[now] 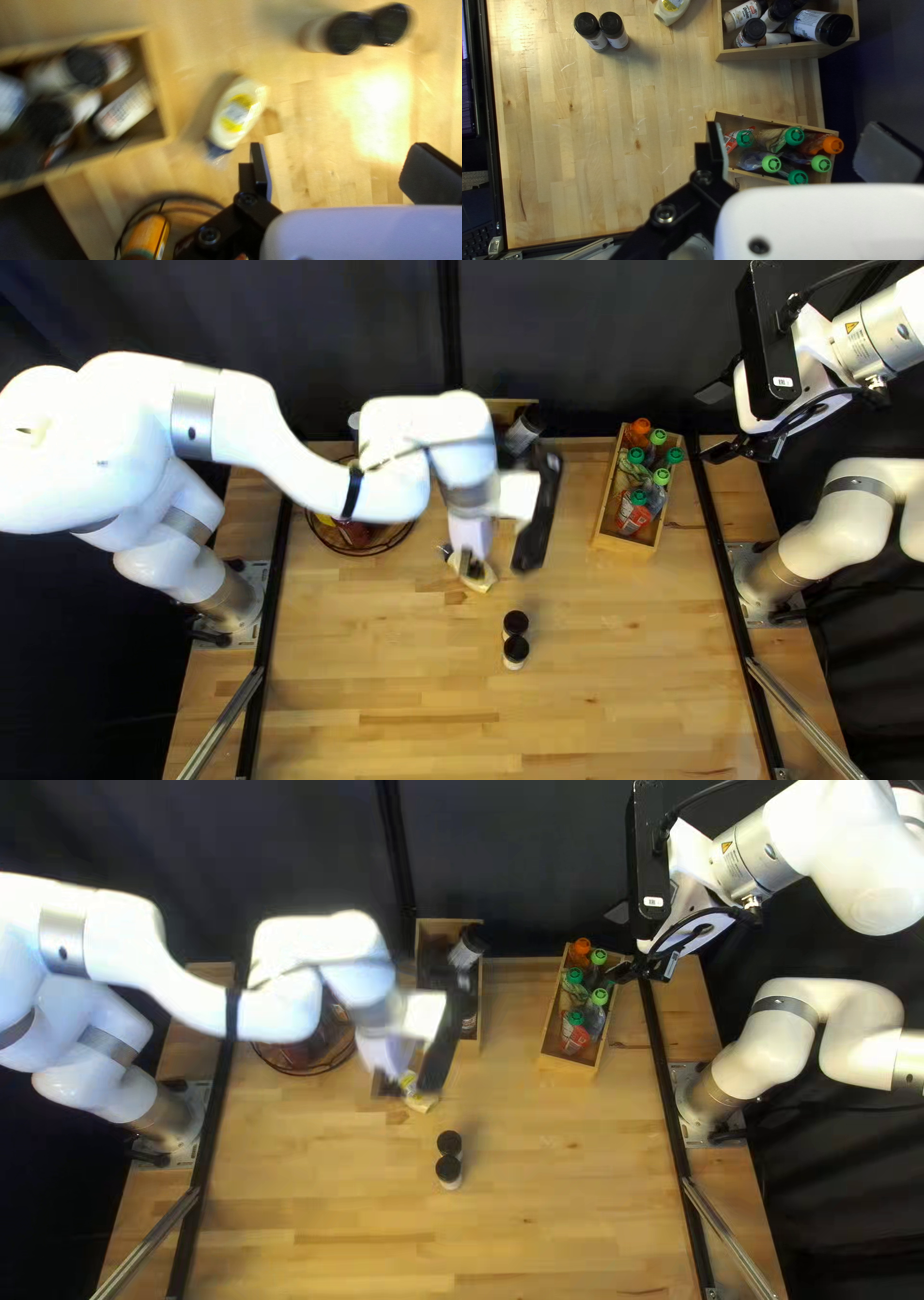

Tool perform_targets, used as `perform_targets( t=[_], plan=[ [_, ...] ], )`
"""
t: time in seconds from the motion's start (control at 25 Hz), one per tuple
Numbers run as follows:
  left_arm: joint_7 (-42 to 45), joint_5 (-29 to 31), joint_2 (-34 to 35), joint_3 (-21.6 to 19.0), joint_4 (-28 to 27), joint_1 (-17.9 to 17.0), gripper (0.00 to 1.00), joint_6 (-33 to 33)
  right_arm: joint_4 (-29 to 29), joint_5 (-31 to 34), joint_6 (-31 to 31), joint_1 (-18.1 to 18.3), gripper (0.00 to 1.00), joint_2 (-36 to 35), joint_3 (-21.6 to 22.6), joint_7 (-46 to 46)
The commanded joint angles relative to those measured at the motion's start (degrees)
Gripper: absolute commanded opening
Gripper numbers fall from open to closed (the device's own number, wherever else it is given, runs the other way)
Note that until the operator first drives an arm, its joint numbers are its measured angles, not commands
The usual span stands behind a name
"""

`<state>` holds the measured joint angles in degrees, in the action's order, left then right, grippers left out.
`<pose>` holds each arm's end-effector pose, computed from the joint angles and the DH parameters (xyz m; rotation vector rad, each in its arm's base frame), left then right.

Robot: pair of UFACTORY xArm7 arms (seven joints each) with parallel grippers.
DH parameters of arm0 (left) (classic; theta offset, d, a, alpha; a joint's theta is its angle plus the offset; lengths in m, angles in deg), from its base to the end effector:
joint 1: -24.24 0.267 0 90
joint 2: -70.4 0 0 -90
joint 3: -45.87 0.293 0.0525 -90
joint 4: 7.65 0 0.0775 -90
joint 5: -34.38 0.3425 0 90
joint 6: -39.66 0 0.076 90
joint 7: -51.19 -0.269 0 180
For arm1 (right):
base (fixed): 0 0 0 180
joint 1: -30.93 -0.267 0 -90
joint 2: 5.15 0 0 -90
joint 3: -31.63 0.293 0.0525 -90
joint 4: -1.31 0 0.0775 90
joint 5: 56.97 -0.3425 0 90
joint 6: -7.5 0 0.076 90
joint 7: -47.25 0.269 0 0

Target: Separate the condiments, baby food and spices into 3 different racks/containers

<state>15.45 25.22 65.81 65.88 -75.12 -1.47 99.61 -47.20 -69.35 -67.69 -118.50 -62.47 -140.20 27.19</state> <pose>0.5015 -0.0801 0.2068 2.8855 -0.9704 0.1283 0.2942 -0.0631 0.4412 2.9244 -0.1057 0.7852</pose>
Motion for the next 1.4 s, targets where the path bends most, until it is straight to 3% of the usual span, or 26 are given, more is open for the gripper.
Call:
perform_targets(
  t=[0.04,0.32,0.64,1.0,1.04,1.12,1.4],
  plan=[
    [-7.95,-0.26,-4.44,-1.65,0.24,-0.48,1.00,-4.82,0.00,0.00,0.00,0.00,1.00,0.00,0.00,0.00],
    [-15.29,0.12,-10.48,-2.79,0.77,0.19,1.00,-14.84,0.00,0.00,0.00,0.00,1.00,0.00,0.00,0.00],
    [-24.83,-2.91,-13.44,-4.42,-0.26,2.86,1.00,-16.48,0.00,0.00,0.00,0.00,1.00,0.00,0.00,0.00],
    [-27.60,-3.30,-16.46,-5.07,-1.94,3.54,1.00,-16.98,0.00,0.00,0.00,0.00,1.00,0.00,0.00,0.00],
    [-27.56,-3.10,-16.63,-5.02,-1.99,3.46,0.82,-17.07,0.00,0.00,0.00,0.00,1.00,0.00,0.00,0.00],
    [-27.28,-2.69,-16.54,-4.94,-1.90,3.21,0.00,-17.01,0.00,0.00,0.00,0.00,1.00,0.00,0.00,0.00],
    [-25.83,-0.41,-11.93,-4.40,-1.32,2.12,0.00,-13.08,0.00,0.00,0.00,0.00,1.00,0.00,0.00,0.00]
  ],
)
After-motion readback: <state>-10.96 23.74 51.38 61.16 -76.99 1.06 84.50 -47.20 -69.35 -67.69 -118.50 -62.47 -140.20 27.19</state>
